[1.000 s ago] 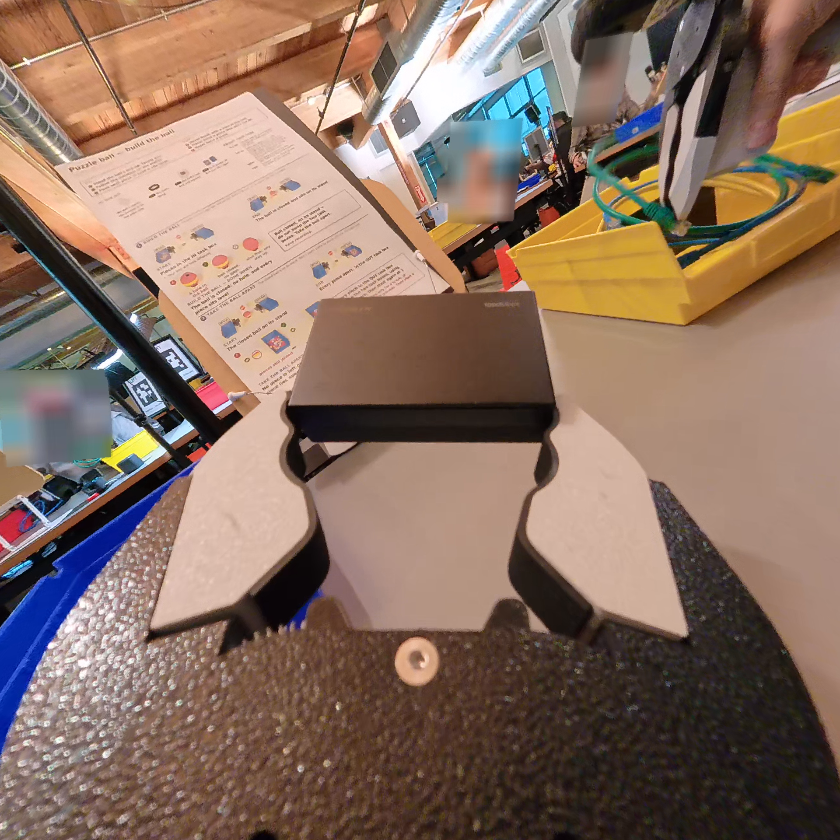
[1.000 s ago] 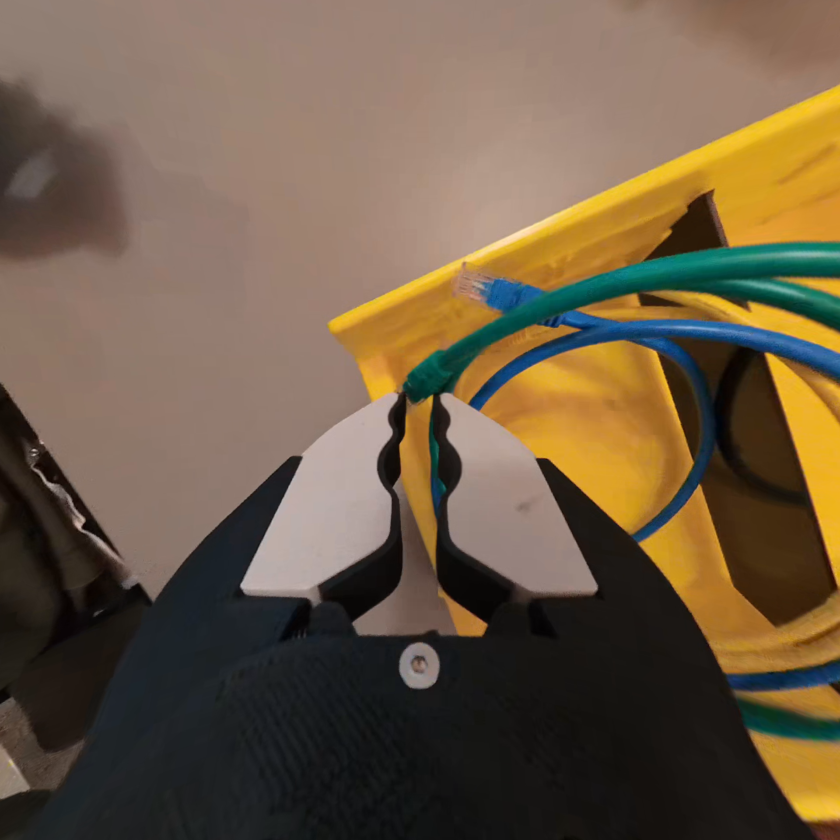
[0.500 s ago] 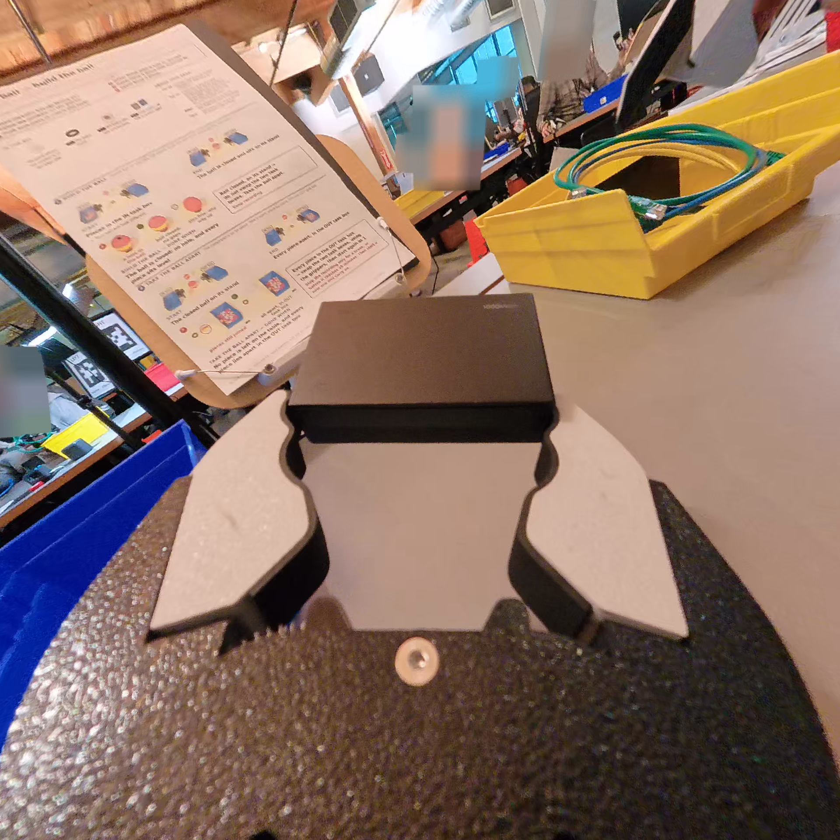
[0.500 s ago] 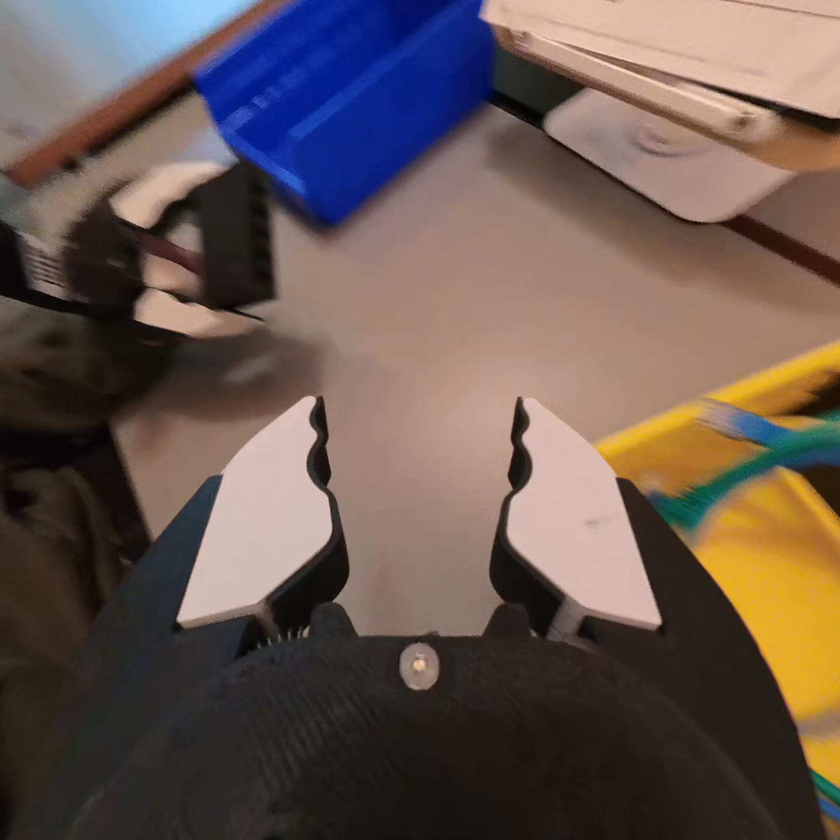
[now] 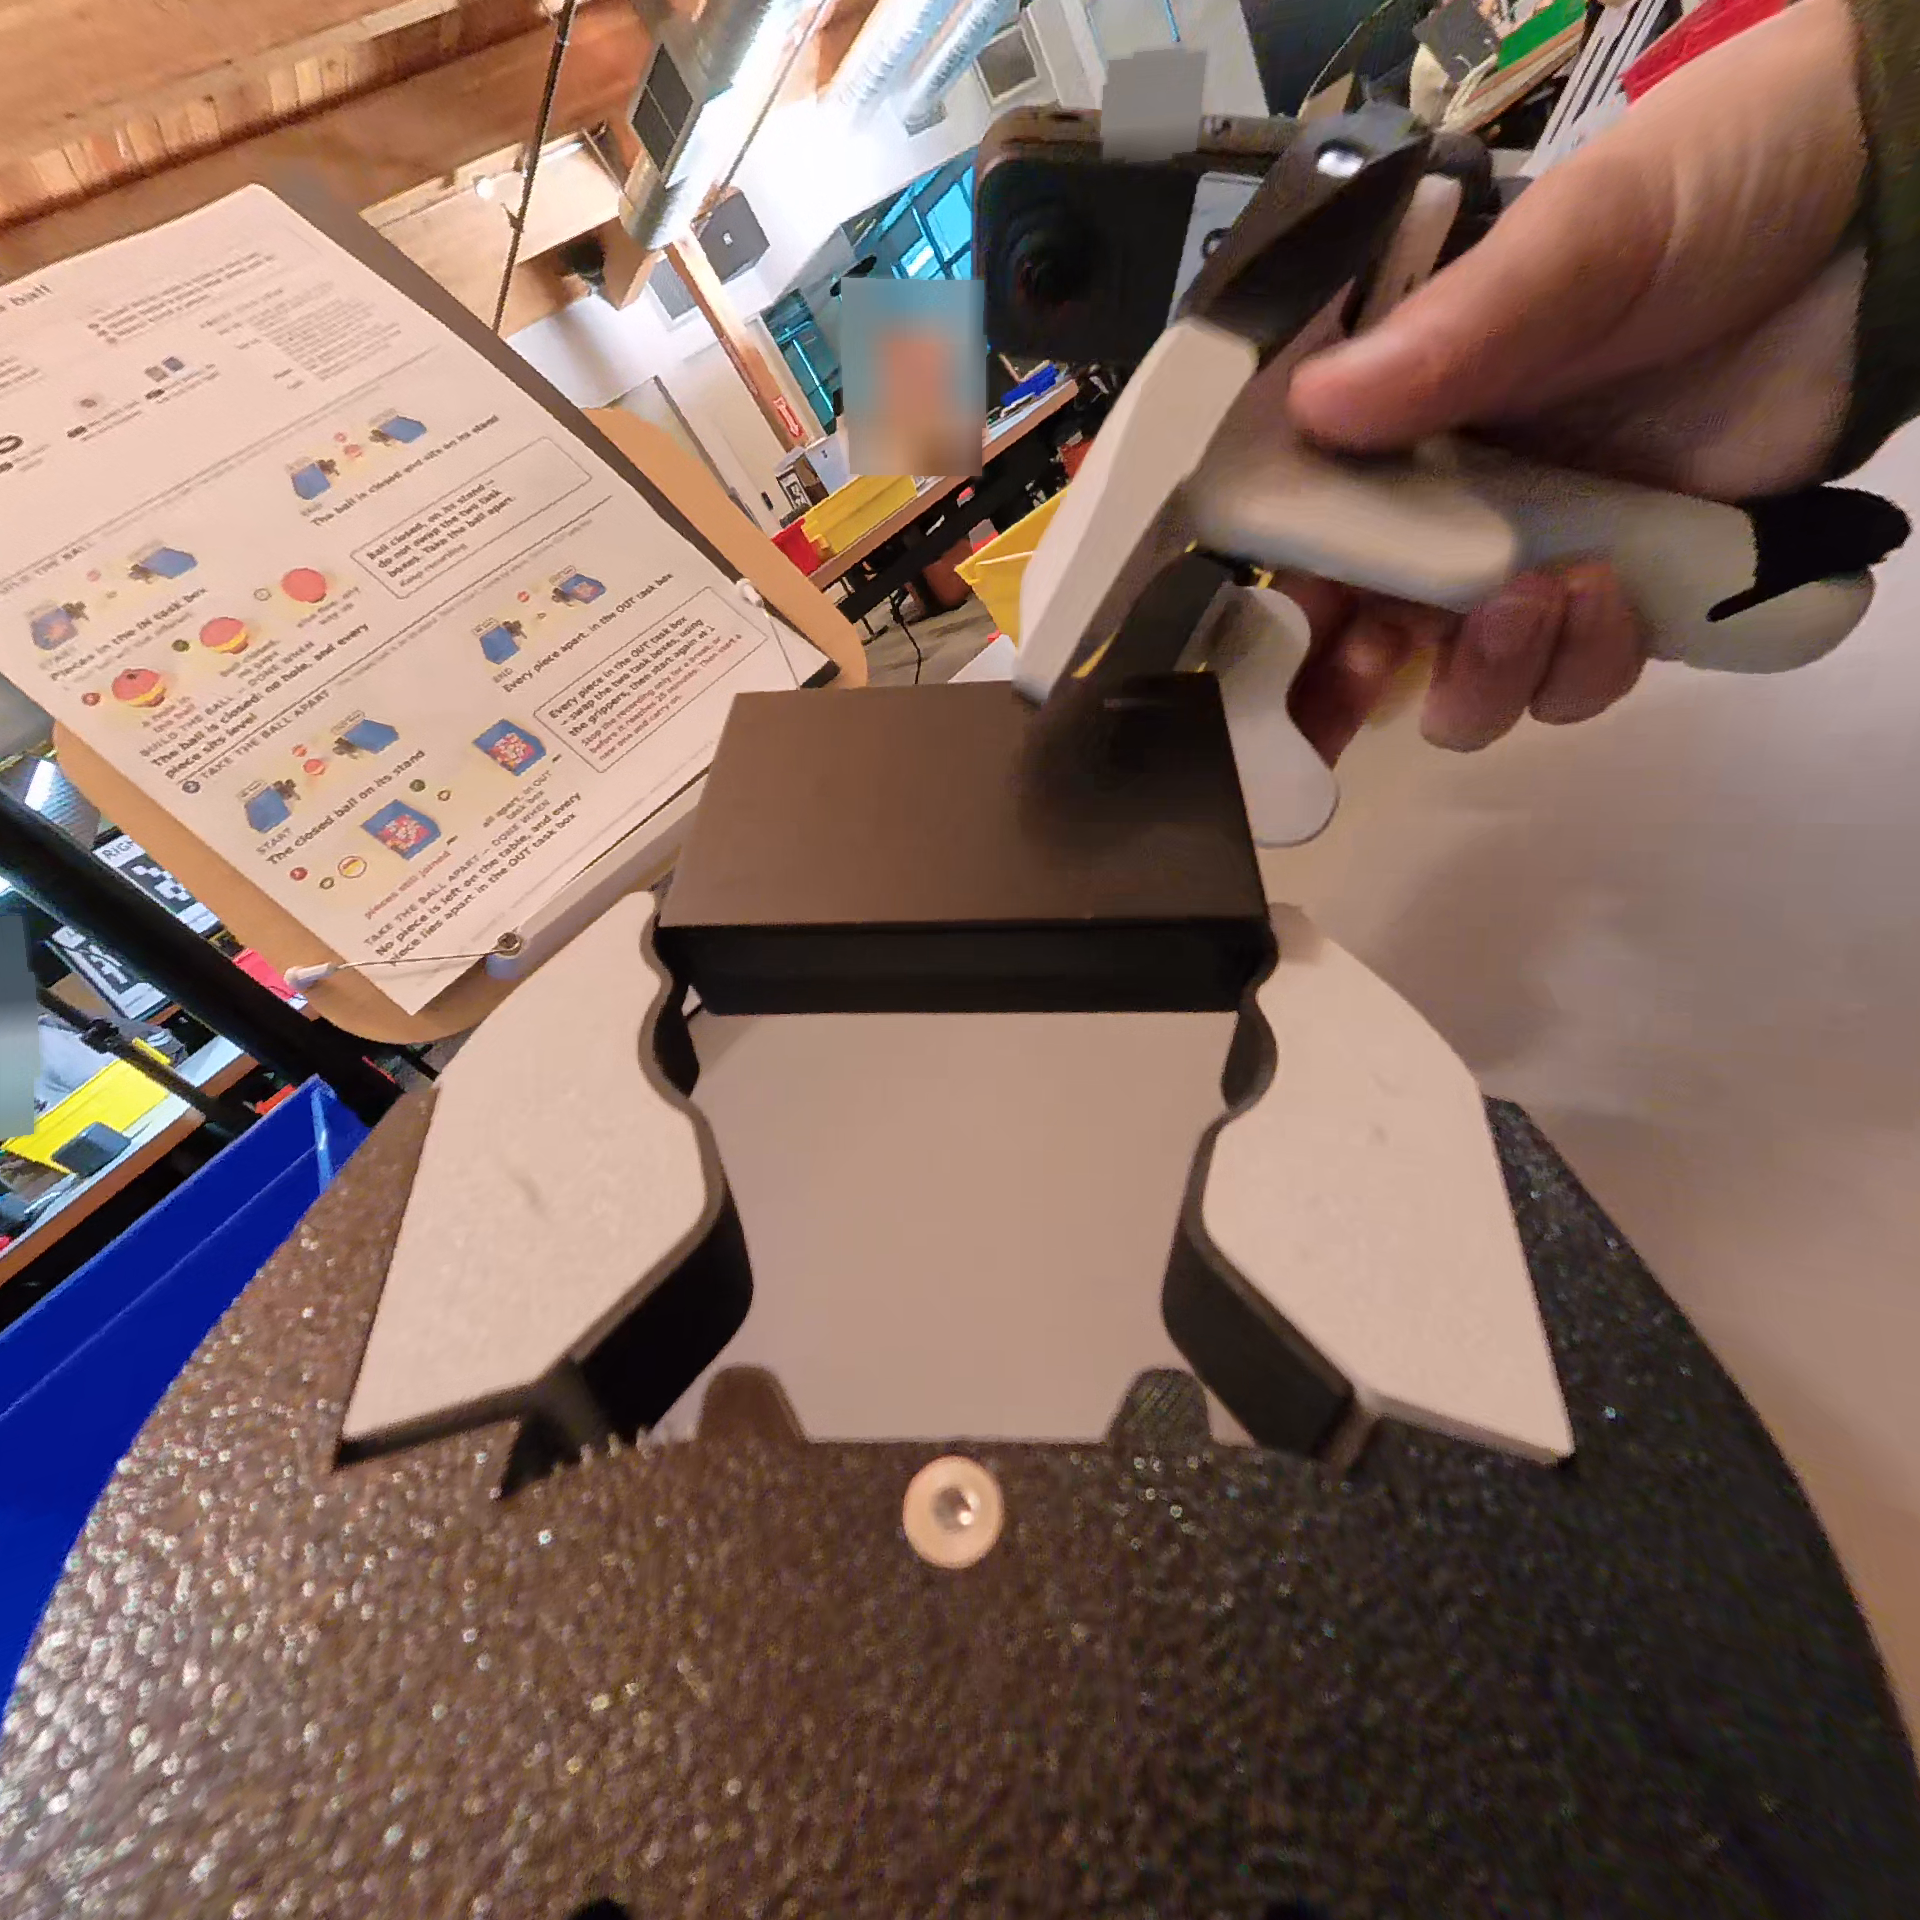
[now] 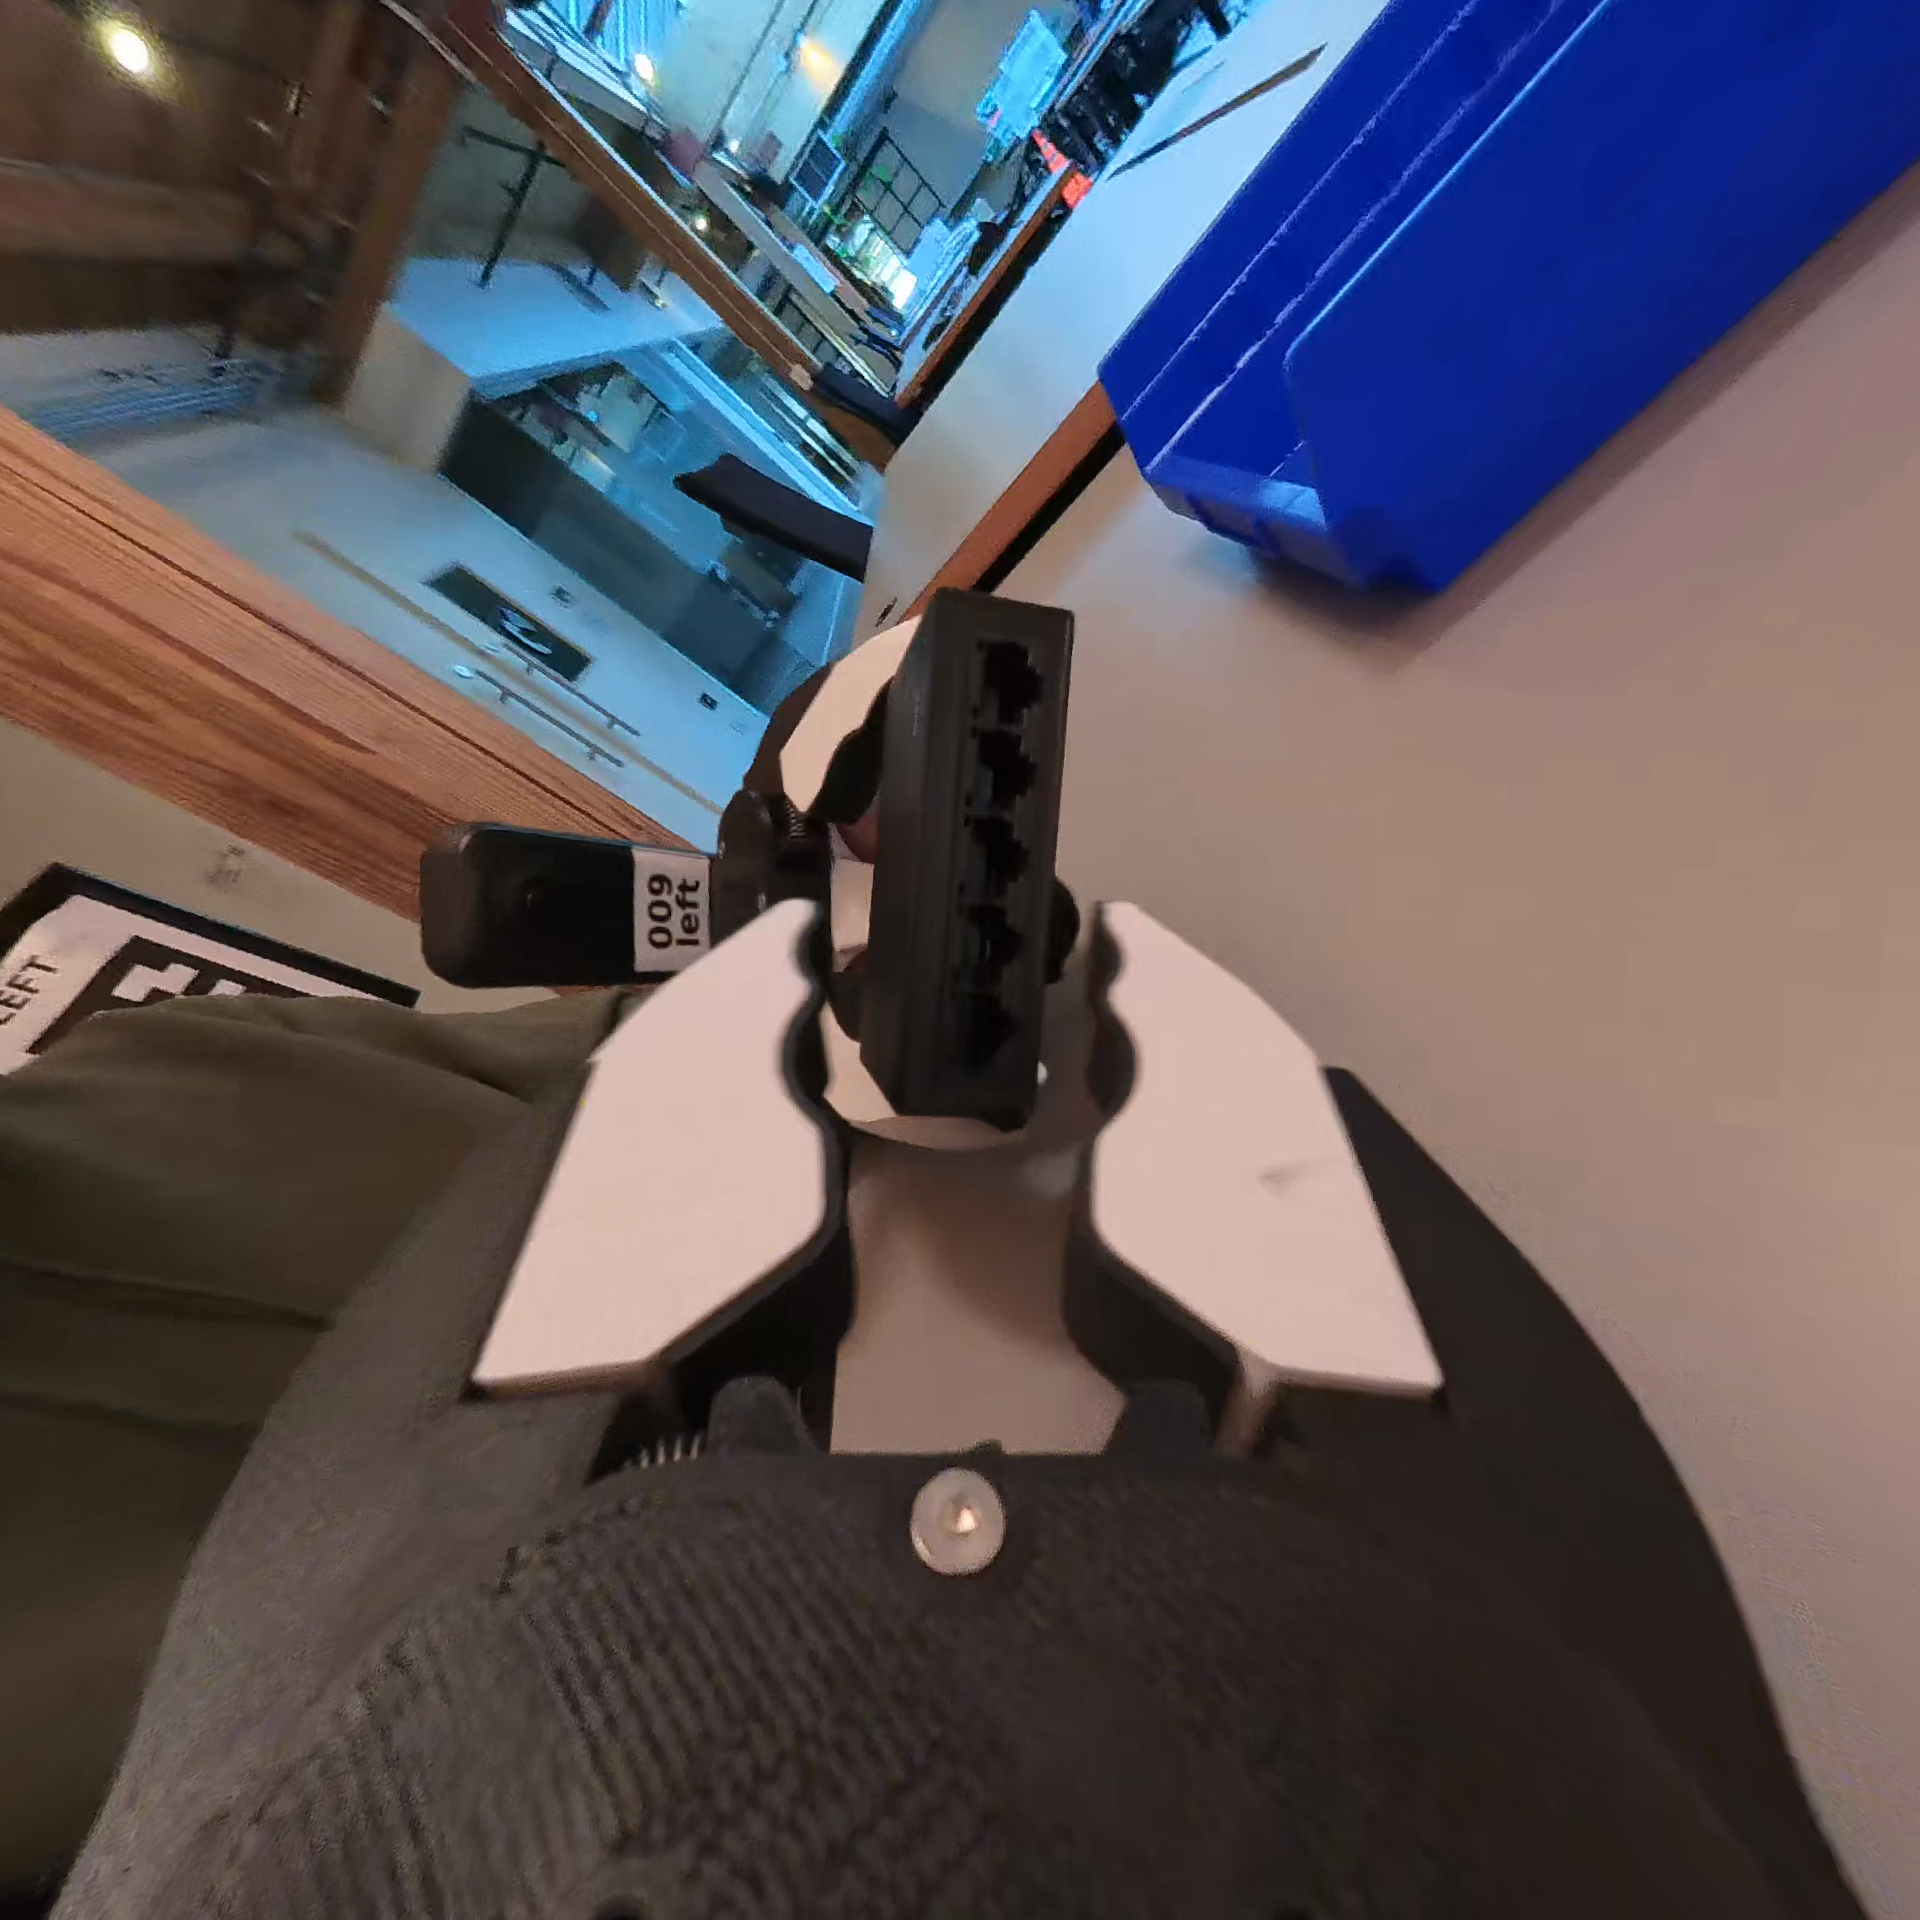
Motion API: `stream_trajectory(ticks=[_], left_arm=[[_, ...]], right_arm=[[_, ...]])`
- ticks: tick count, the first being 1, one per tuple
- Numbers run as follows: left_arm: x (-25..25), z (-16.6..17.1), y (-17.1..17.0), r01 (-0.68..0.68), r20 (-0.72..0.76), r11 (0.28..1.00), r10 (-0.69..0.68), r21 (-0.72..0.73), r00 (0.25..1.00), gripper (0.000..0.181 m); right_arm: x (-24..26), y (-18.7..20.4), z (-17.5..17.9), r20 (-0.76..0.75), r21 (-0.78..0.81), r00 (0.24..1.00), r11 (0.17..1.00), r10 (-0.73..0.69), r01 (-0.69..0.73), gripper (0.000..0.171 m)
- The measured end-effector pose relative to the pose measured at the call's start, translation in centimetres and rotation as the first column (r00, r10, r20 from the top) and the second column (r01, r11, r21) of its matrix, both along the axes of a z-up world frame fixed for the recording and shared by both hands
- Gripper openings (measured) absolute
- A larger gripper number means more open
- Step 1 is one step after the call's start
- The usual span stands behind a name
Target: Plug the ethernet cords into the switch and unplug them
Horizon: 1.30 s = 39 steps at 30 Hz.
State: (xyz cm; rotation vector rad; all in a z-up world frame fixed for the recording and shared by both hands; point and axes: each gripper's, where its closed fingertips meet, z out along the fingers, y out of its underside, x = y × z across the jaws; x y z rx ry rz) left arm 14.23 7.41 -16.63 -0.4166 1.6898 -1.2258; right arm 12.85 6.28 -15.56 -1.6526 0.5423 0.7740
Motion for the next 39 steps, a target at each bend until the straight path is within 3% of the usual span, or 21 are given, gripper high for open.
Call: stream_trajectory(ticks=[1,2,5,13,18,20,21,24,27,34,37,39], left_arm=[[0.0,-0.2,-0.1,0.002,-0.003,1.000,-0.002,0.004,1.000,0.100],[-0.1,-0.3,-0.1,0.004,-0.003,1.000,-0.004,0.006,1.000,0.100],[0.1,-0.7,0.0,0.002,-0.014,1.000,-0.001,0.008,1.000,0.100],[0.6,-1.0,0.6,-0.039,-0.009,0.999,0.039,0.016,0.999,0.100],[0.5,-1.9,0.6,-0.008,-0.086,1.000,0.006,-0.024,0.996,0.099],[0.6,-2.1,0.8,-0.016,-0.104,0.999,0.012,-0.031,0.995,0.099],[0.7,-2.1,0.9,-0.015,-0.108,0.999,0.011,-0.037,0.994,0.099],[0.9,-2.7,1.0,-0.021,-0.131,0.999,0.016,-0.038,0.991,0.096],[1.1,-3.0,1.0,-0.026,-0.143,0.999,0.020,-0.039,0.989,0.092],[1.2,-3.3,0.6,-0.019,-0.145,1.000,0.017,-0.017,0.989,0.086],[1.2,-3.4,0.5,-0.020,-0.142,1.000,0.019,-0.007,0.990,0.085],[1.1,-3.4,0.5,-0.020,-0.135,1.000,0.020,0.000,0.991,0.085]], right_arm=[[-0.1,0.1,-0.2,-0.010,-0.003,1.000,1.000,0.013,-0.013,0.031],[-0.1,0.2,-0.4,-0.013,-0.008,1.000,1.000,0.021,-0.021,0.029],[0.0,0.3,-0.8,-0.030,0.002,0.999,1.000,0.030,-0.030,0.029],[0.5,0.5,-0.8,0.101,-0.084,0.994,0.996,0.037,-0.029,0.028],[6.0,-2.9,2.2,0.296,-0.133,0.945,0.974,-0.135,0.181,0.028],[10.5,-6.9,3.9,0.484,-0.212,0.844,0.906,-0.229,0.367,0.028],[13.1,-9.8,4.3,0.600,-0.276,0.762,0.831,-0.243,0.483,0.027],[19.5,-19.0,5.4,0.829,-0.414,0.552,0.564,-0.091,0.714,0.028],[23.6,-25.5,6.1,0.857,-0.473,0.516,0.399,0.000,0.786,0.028],[29.2,-30.9,4.2,0.881,-0.472,0.462,0.281,0.104,0.836,0.027],[29.9,-30.5,2.3,0.860,-0.508,0.491,0.311,0.138,0.803,0.027],[30.3,-30.5,1.8,0.867,-0.499,0.469,0.309,0.170,0.810,0.028]])
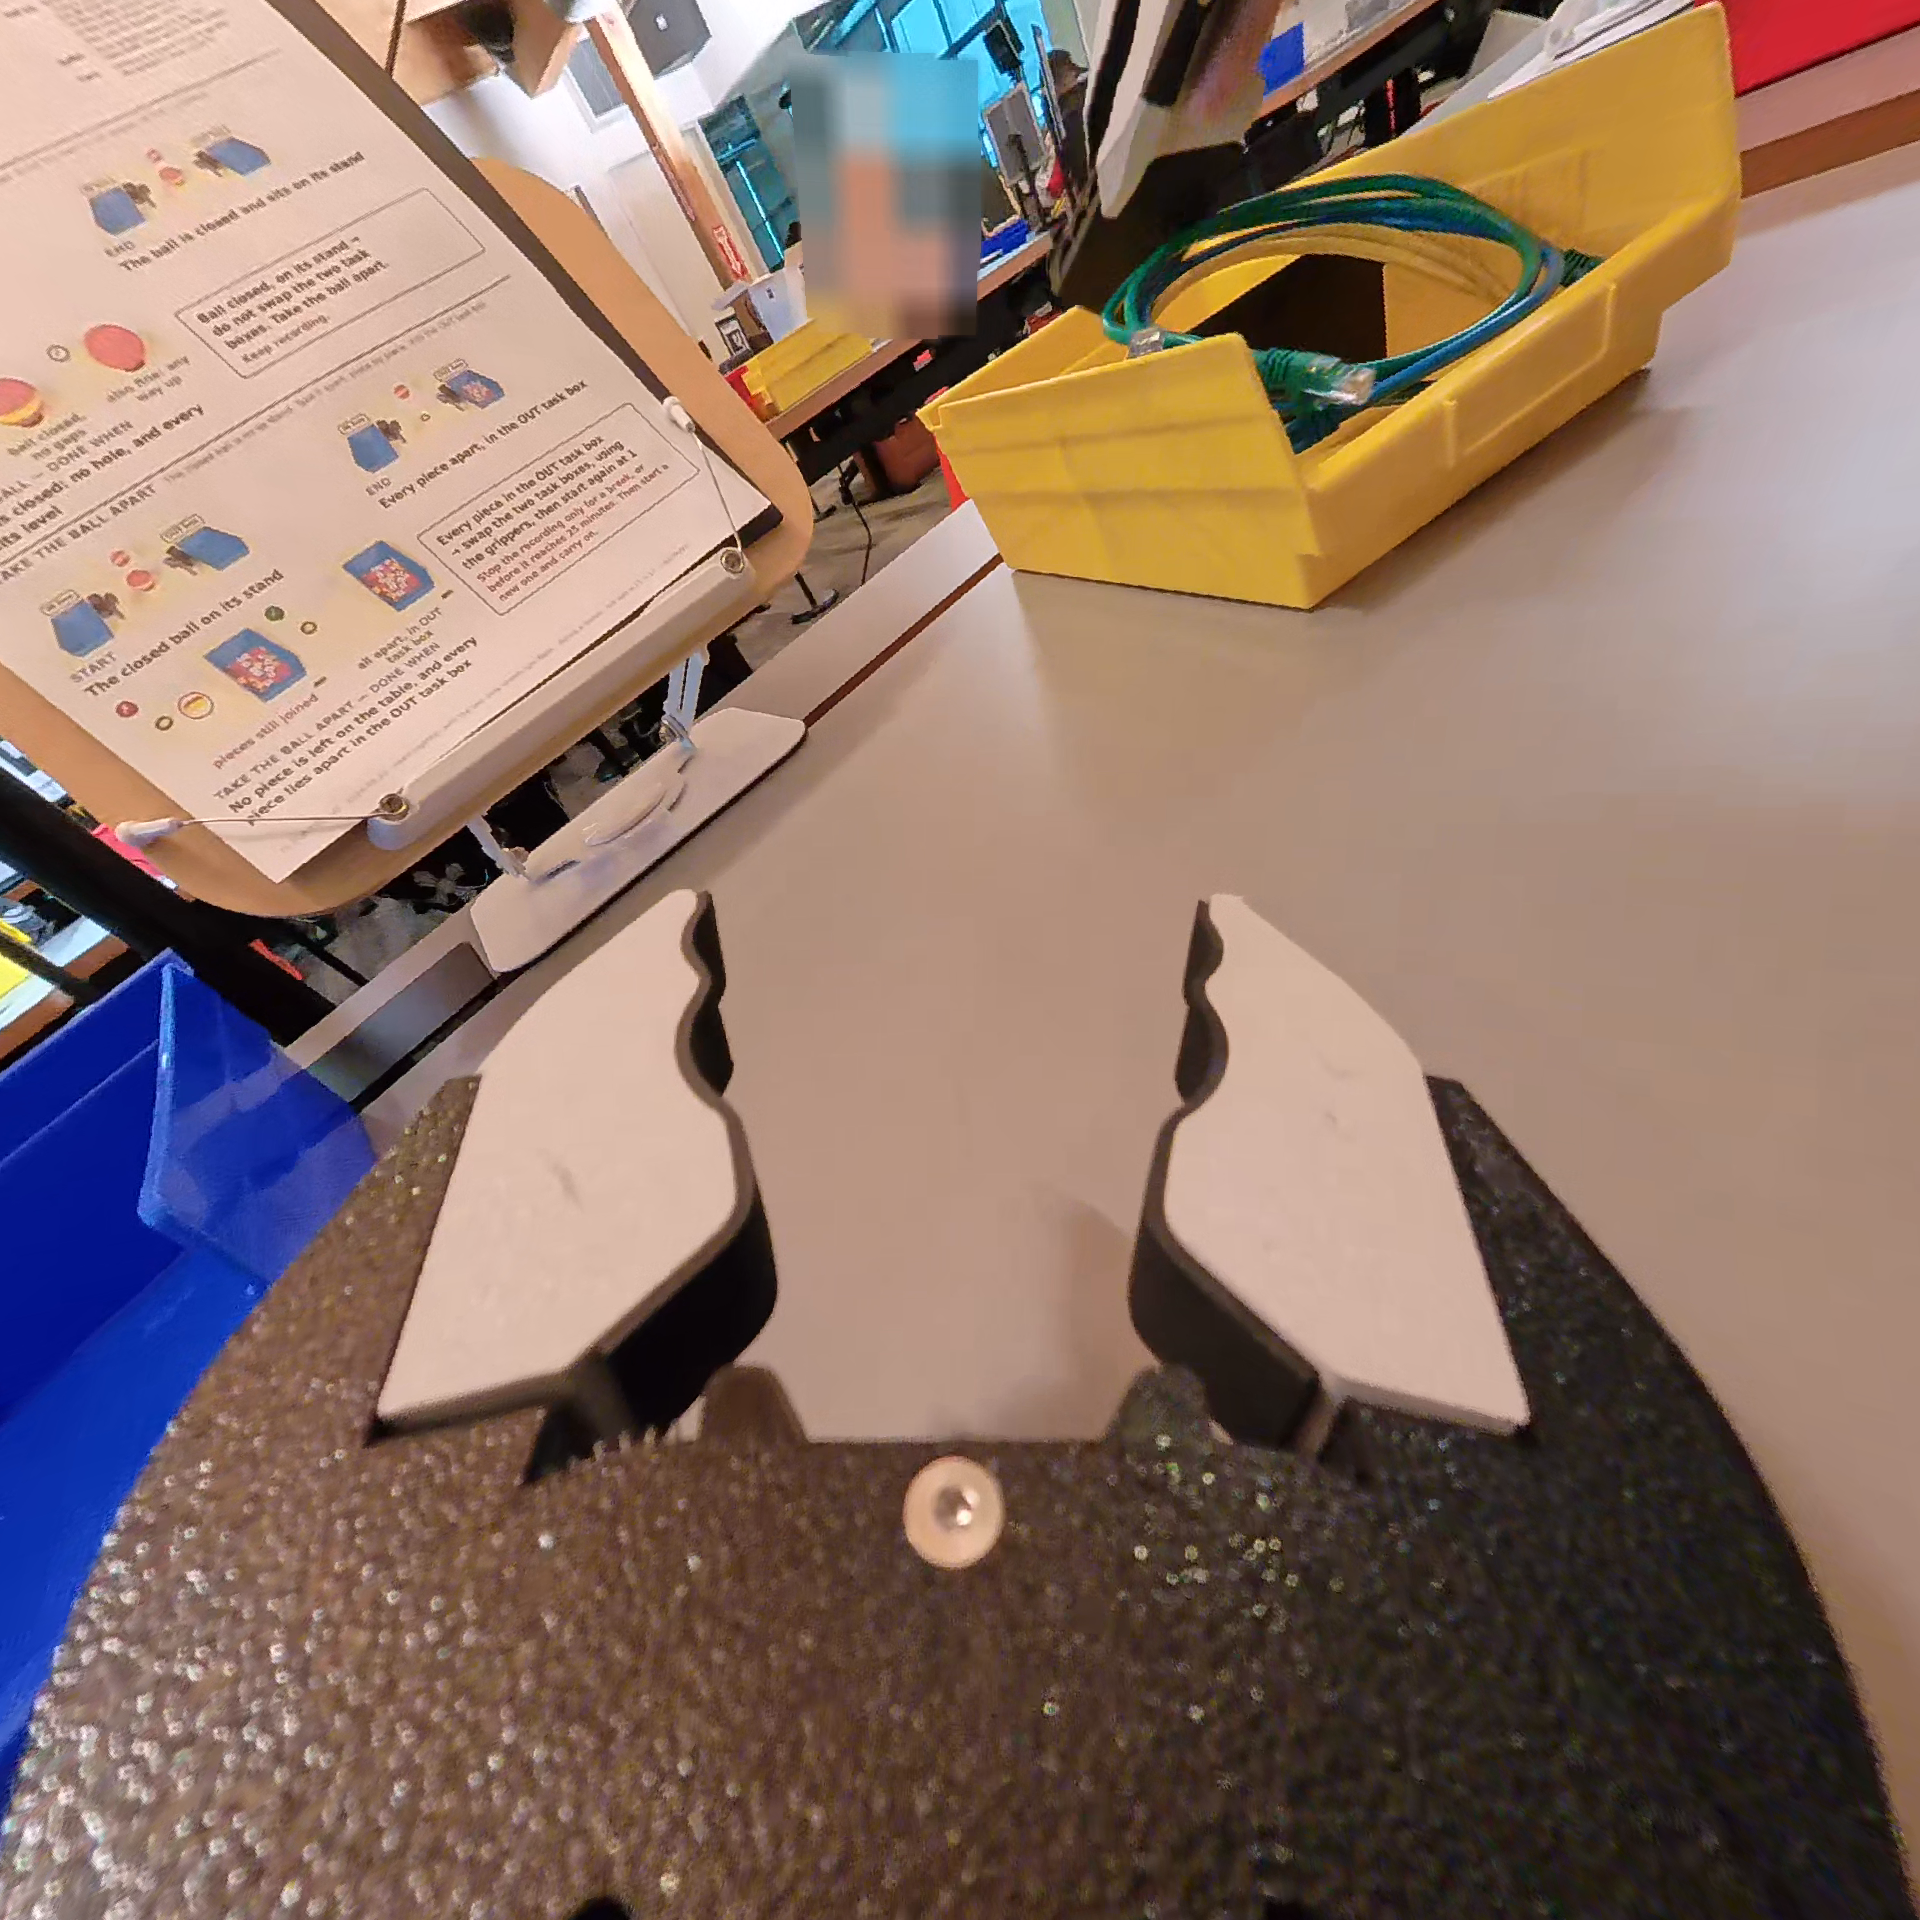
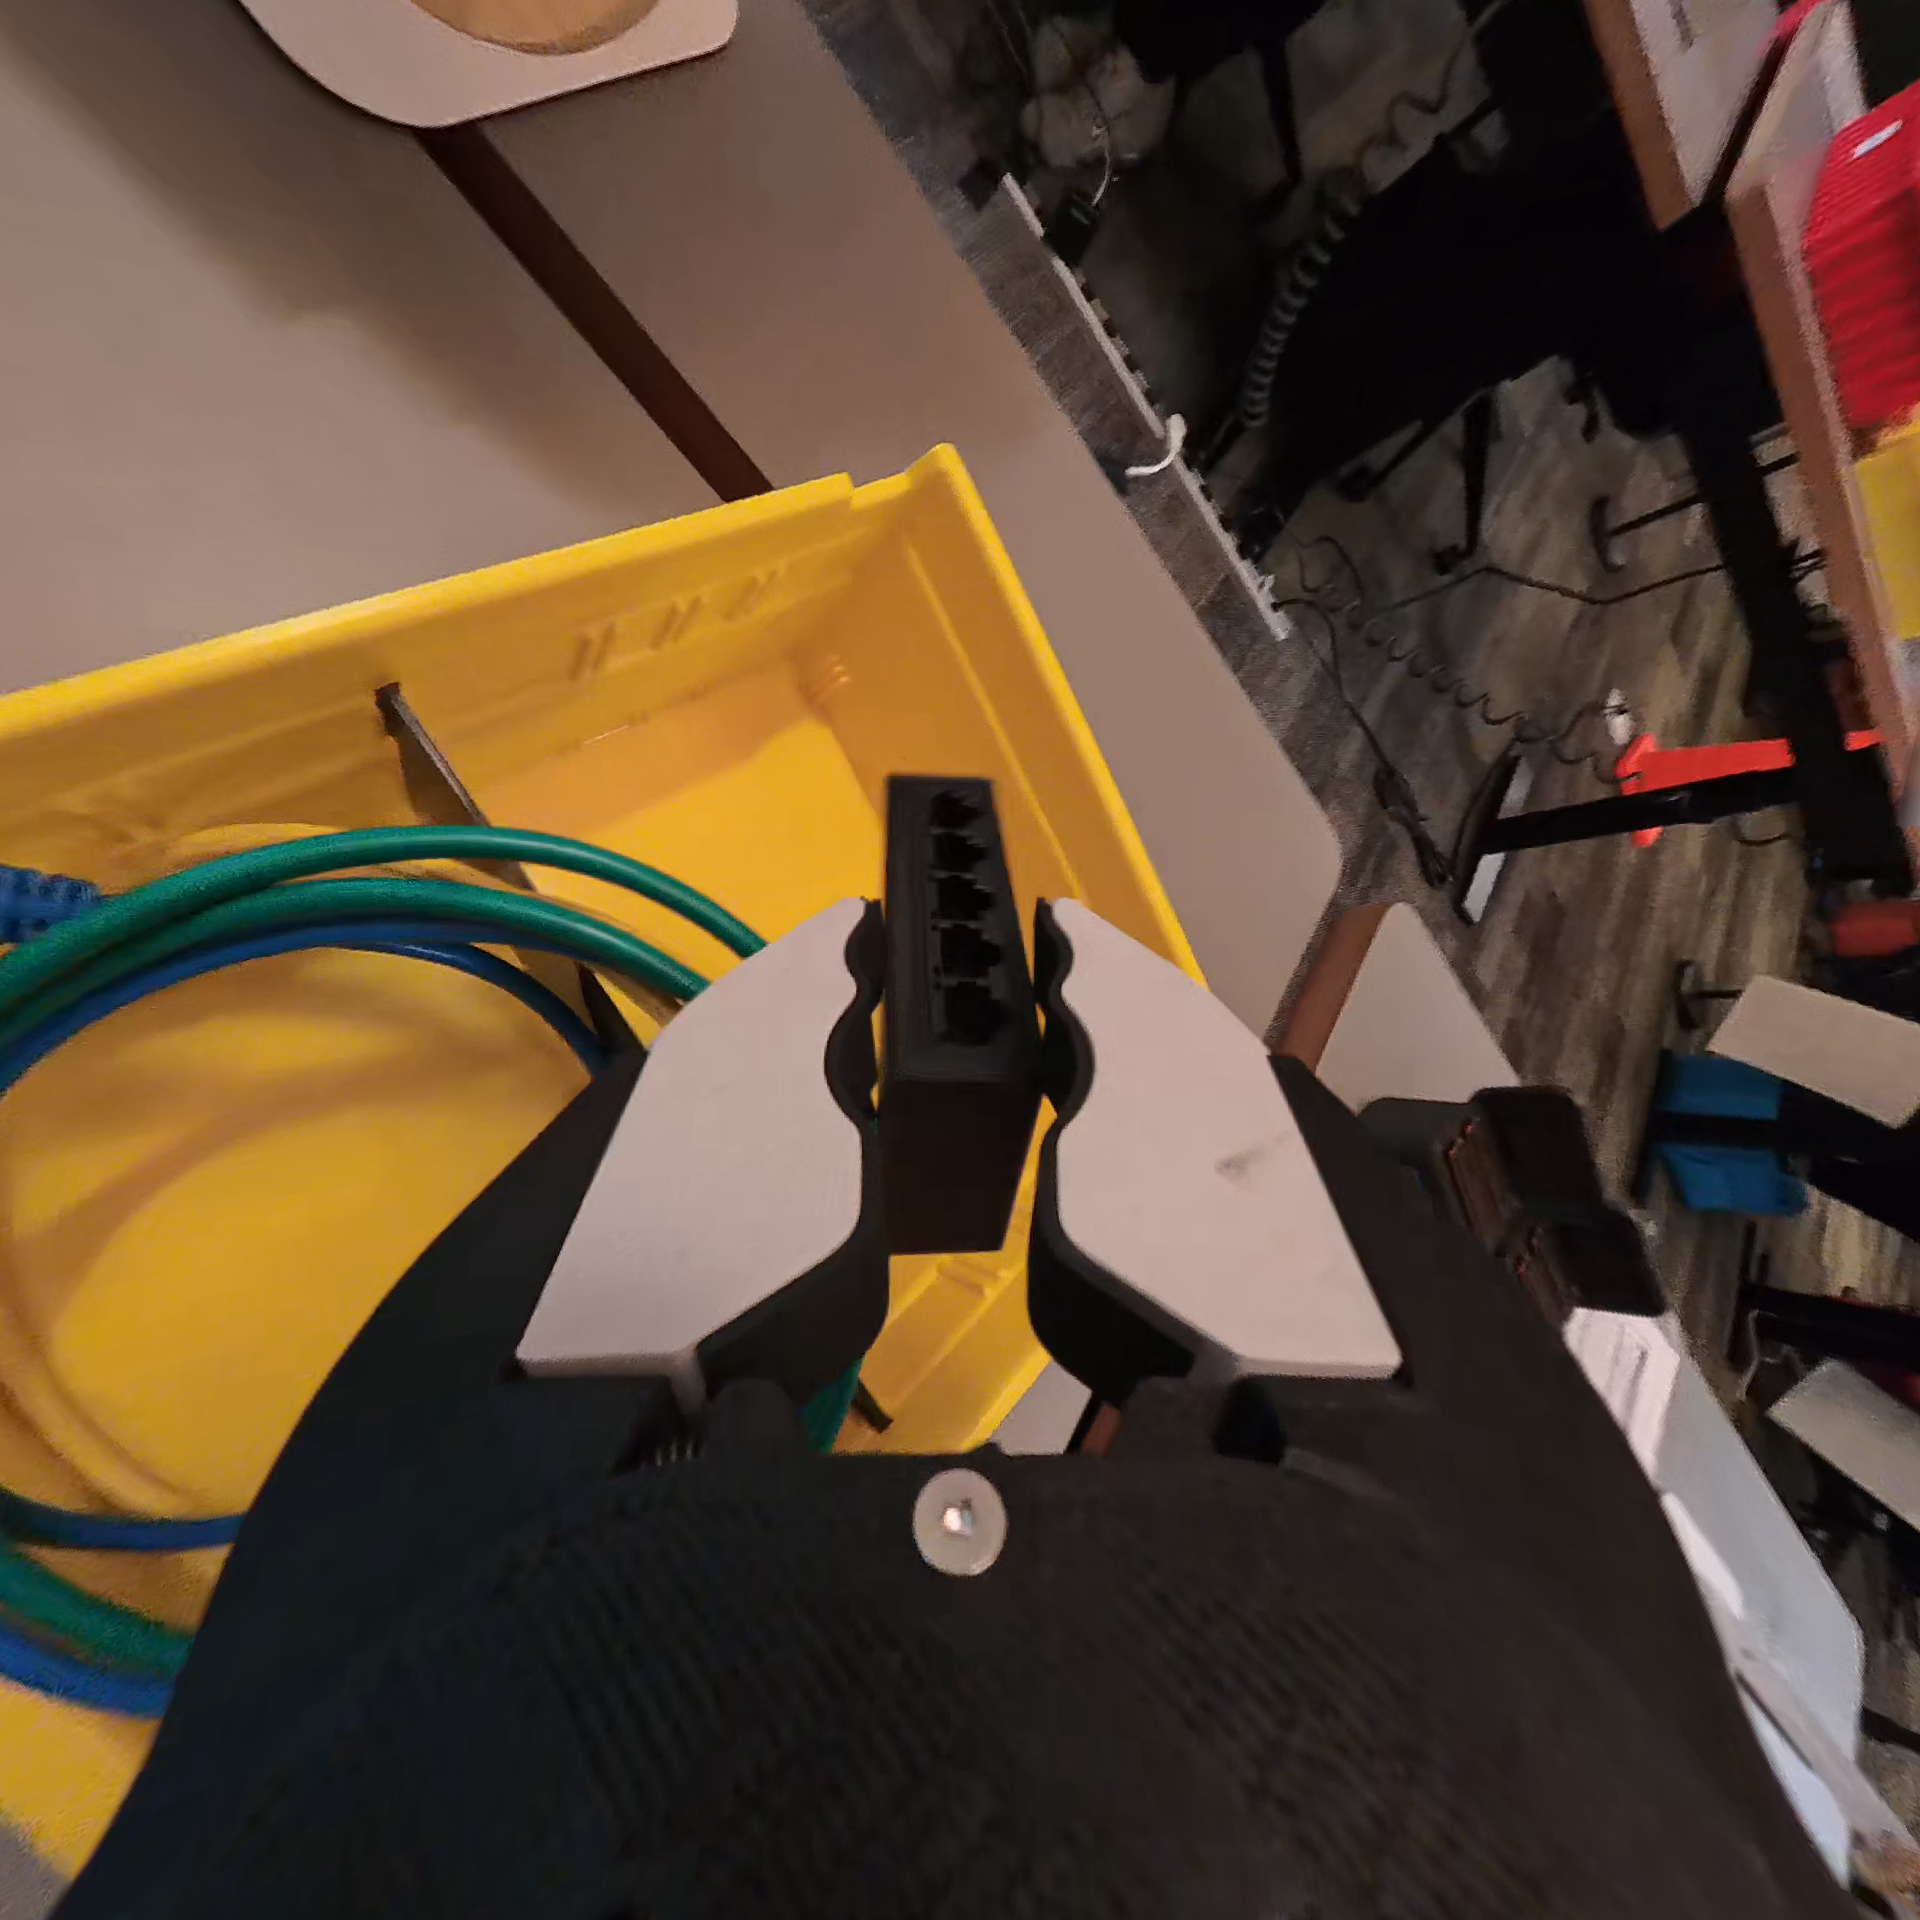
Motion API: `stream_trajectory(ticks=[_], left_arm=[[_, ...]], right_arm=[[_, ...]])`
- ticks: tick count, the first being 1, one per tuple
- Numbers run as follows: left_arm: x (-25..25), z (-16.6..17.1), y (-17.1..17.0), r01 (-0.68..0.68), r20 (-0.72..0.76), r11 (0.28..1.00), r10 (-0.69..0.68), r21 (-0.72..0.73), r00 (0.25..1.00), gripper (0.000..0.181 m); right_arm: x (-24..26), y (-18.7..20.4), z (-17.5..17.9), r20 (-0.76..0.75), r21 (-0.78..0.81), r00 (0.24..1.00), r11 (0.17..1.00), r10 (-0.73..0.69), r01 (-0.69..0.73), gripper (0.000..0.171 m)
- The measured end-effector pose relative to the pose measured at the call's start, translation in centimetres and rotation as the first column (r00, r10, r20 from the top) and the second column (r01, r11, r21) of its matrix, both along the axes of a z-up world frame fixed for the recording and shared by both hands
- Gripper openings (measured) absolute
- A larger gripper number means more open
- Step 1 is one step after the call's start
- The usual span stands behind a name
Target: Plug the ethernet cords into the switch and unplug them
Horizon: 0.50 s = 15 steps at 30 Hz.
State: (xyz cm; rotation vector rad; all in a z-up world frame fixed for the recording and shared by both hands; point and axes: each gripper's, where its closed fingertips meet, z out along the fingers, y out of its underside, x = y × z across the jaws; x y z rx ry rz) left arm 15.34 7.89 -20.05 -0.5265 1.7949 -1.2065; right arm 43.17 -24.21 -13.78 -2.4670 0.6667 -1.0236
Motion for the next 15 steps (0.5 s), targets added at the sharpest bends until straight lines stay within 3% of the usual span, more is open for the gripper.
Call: stream_trajectory(ticks=[3,8,12,15], left_arm=[[-0.1,-0.2,-0.1,-0.003,-0.001,1.000,0.003,0.016,1.000,0.084],[-0.1,-1.0,-0.7,-0.017,-0.089,1.000,0.019,0.025,0.996,0.084],[-0.1,-0.9,-5.4,0.043,-0.267,0.990,-0.078,-0.132,0.960,0.084],[1.0,-0.4,-10.2,0.091,-0.340,0.981,-0.146,-0.173,0.929,0.084]], right_arm=[[-0.3,0.4,2.0,0.119,0.081,0.993,0.997,0.004,-0.013,0.026],[-6.6,0.4,3.8,0.060,0.388,0.997,0.921,-0.053,0.026,0.047],[-13.8,0.4,2.6,0.079,0.567,0.992,0.823,-0.095,0.034,0.055],[-16.9,1.3,0.7,0.071,0.648,0.987,0.759,-0.142,0.062,0.064]])
